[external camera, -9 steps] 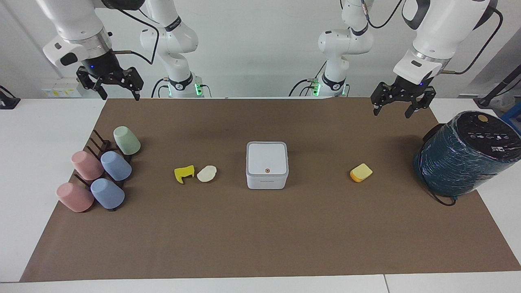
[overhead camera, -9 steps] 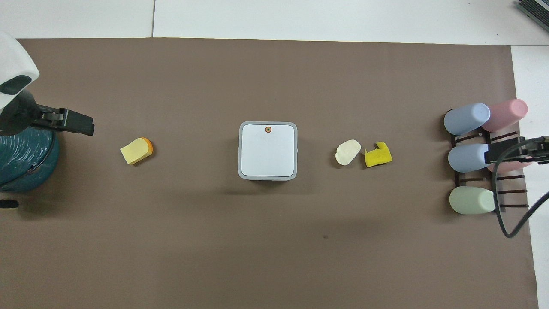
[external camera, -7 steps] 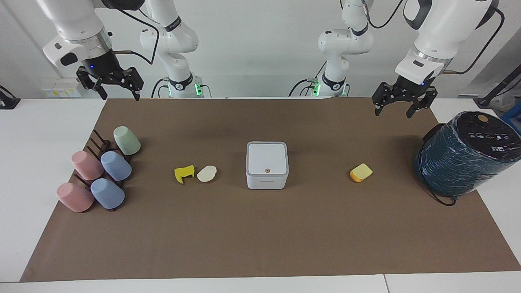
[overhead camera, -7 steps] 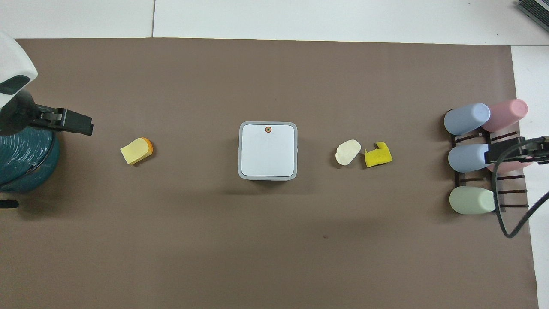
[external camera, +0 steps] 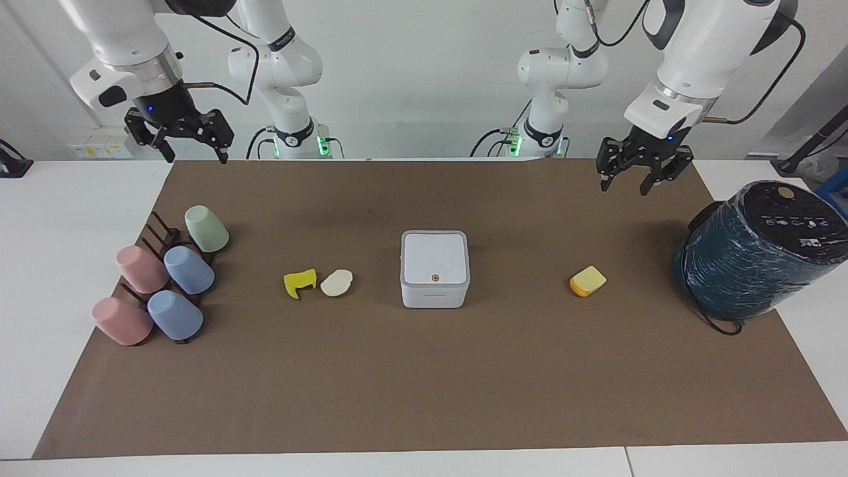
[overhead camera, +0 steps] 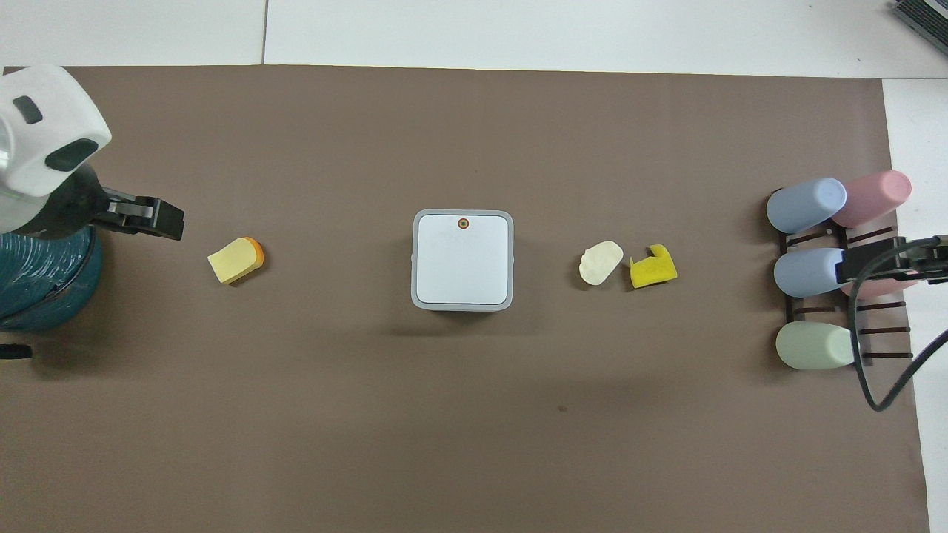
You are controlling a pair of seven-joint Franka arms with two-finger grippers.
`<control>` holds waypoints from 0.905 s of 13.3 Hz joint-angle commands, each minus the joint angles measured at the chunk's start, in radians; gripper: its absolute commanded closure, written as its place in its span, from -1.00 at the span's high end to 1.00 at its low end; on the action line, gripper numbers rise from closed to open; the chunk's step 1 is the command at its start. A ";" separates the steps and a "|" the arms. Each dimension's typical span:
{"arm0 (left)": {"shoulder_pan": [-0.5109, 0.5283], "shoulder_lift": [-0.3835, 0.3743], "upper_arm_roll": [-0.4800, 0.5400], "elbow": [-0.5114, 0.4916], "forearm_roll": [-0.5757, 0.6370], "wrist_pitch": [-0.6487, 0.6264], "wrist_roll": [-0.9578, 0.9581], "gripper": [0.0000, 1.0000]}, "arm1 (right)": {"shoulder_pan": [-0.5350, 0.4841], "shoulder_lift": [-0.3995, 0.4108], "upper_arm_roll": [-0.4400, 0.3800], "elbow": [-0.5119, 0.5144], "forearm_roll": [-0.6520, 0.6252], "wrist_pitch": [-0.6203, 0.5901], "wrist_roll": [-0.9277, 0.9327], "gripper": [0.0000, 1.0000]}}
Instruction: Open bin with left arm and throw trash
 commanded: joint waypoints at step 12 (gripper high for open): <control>-0.278 0.184 0.007 -0.099 -0.110 0.475 -0.827 -1.00 | 0.138 0.215 0.009 -0.332 0.123 0.696 0.051 1.00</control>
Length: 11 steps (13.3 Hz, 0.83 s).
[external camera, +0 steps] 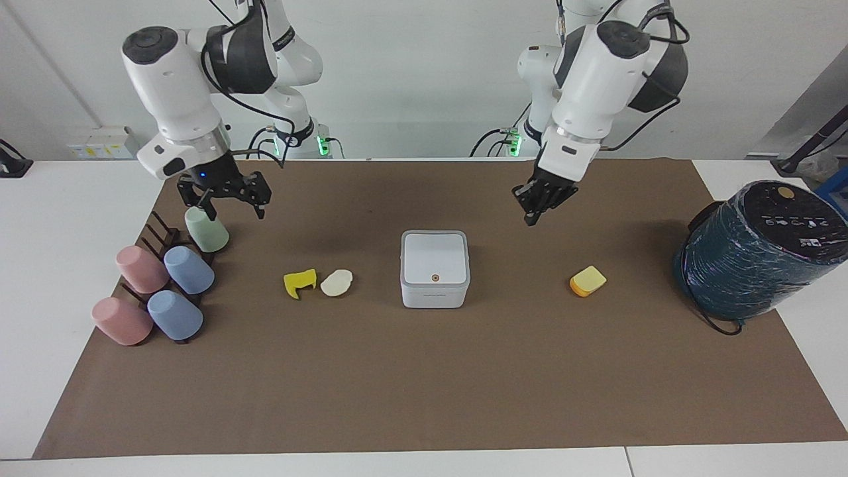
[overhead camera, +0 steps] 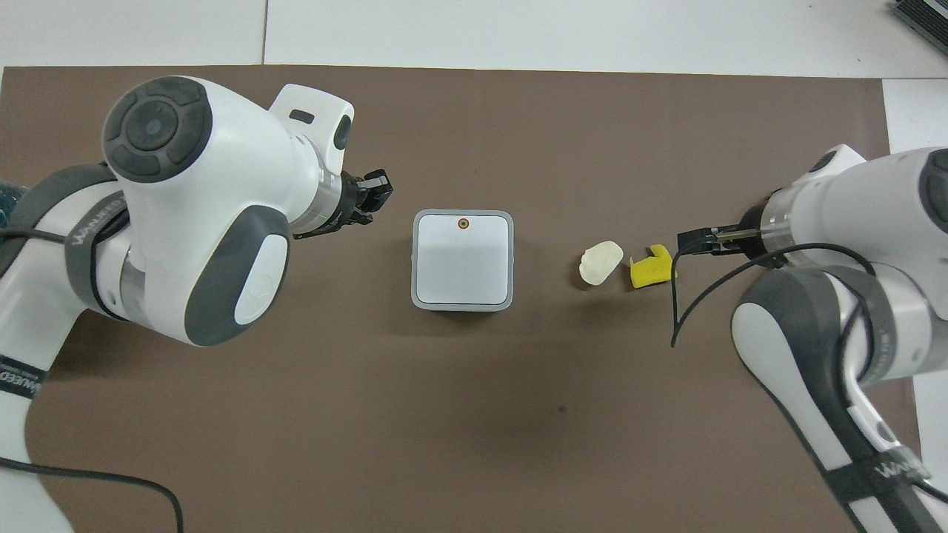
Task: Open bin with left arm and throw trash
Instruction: 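Reach the left gripper to the bin lid while the right gripper approaches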
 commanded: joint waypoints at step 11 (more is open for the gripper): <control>-0.154 0.094 0.016 -0.158 -0.069 0.369 -0.118 -1.00 | 0.015 0.155 -0.004 -0.078 0.088 0.196 -0.065 1.00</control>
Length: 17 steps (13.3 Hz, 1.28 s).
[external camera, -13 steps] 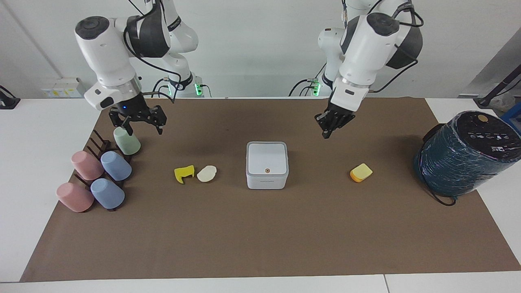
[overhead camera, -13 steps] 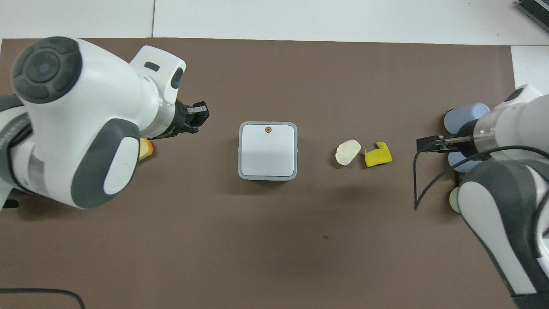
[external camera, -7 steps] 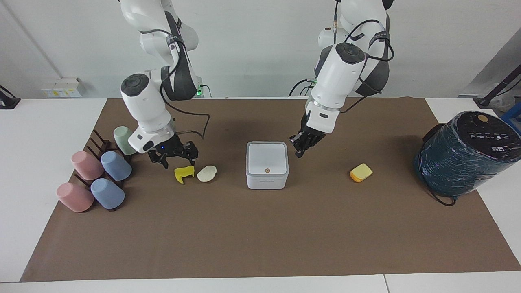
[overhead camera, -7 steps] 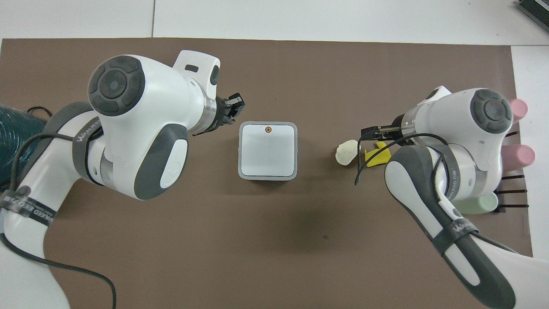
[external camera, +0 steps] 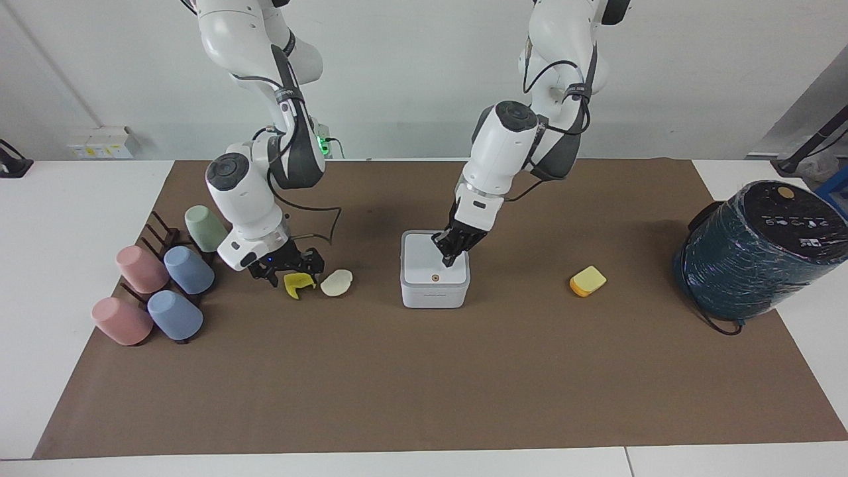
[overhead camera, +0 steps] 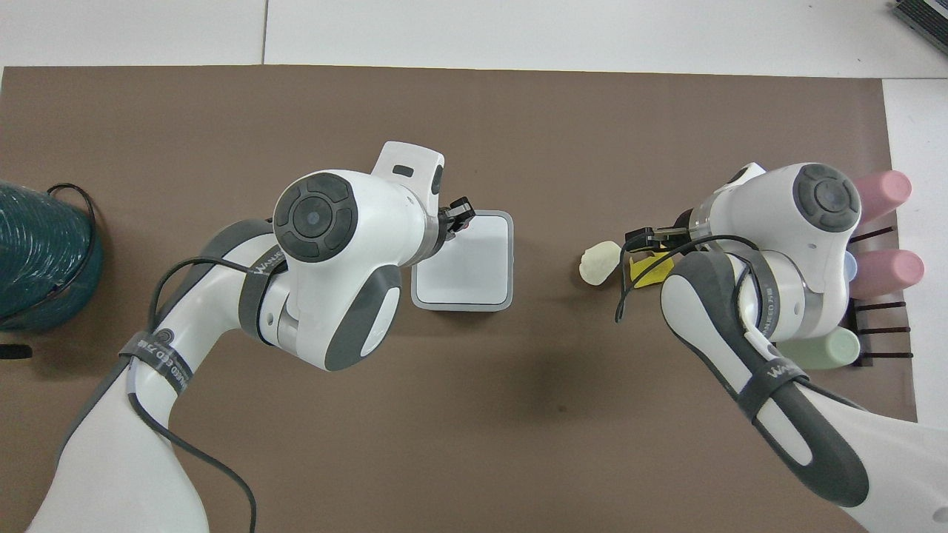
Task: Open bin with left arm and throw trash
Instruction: 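Reach the left gripper to the bin lid while the right gripper approaches, then lift the white lid off the bin with the left gripper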
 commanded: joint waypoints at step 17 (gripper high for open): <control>0.293 0.050 0.032 0.348 0.075 -0.503 0.411 0.49 | -0.042 -0.018 0.005 -0.098 0.001 0.034 -0.173 -1.00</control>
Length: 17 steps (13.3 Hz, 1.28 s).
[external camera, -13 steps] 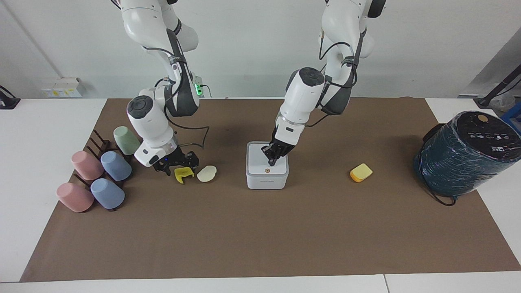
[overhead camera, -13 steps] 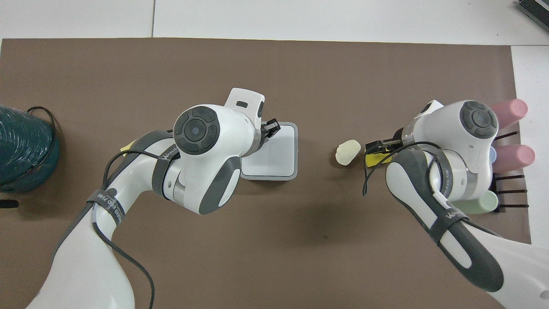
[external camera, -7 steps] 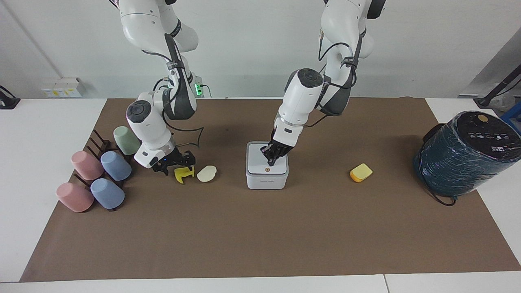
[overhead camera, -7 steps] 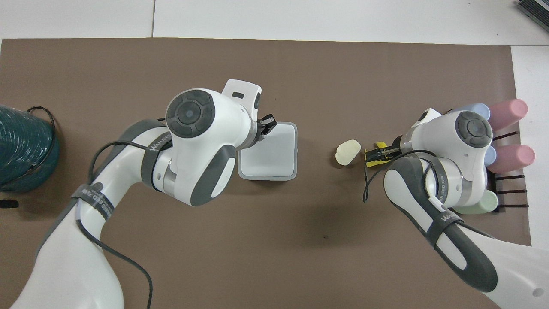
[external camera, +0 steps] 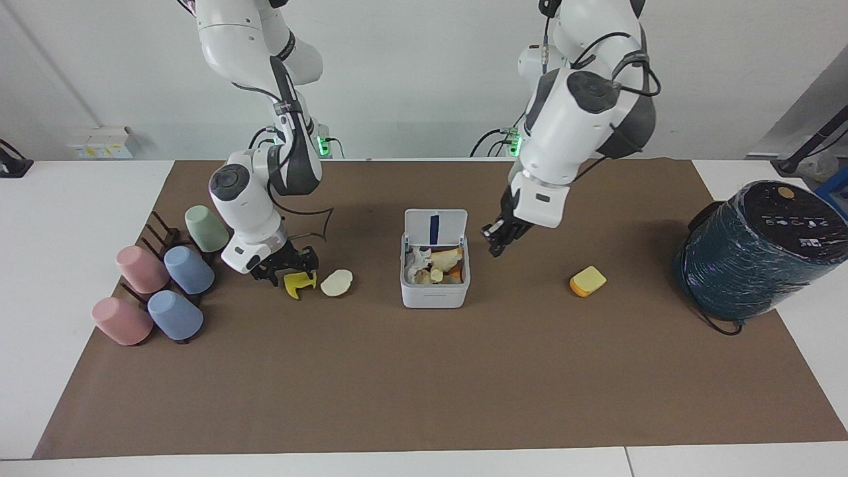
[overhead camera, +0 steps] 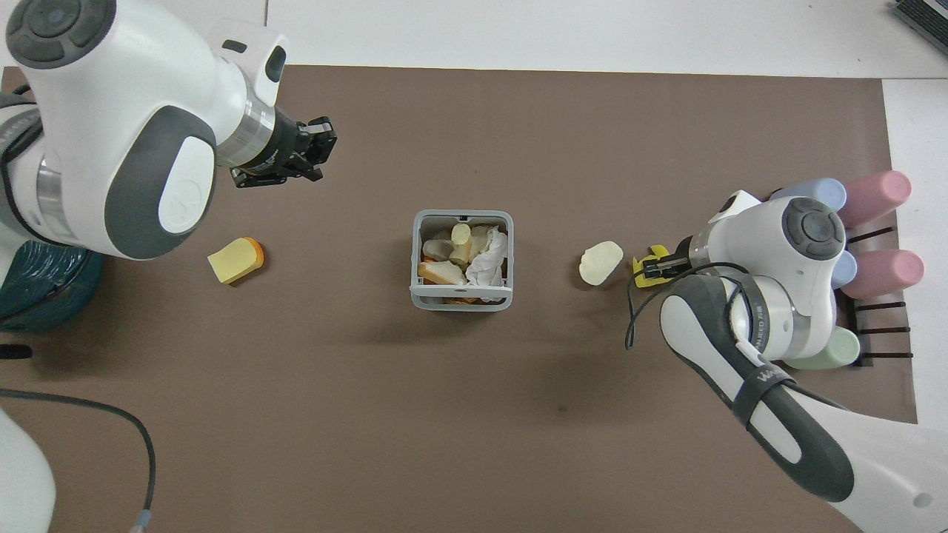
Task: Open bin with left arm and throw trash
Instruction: 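Lift the white lid off the bin with the left gripper, then grasp the yellow piece with the right gripper while the left gripper lowers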
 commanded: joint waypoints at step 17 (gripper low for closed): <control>0.193 -0.117 0.005 -0.685 0.170 0.426 0.428 1.00 | 0.280 0.056 0.090 0.406 0.204 -0.074 0.539 -1.00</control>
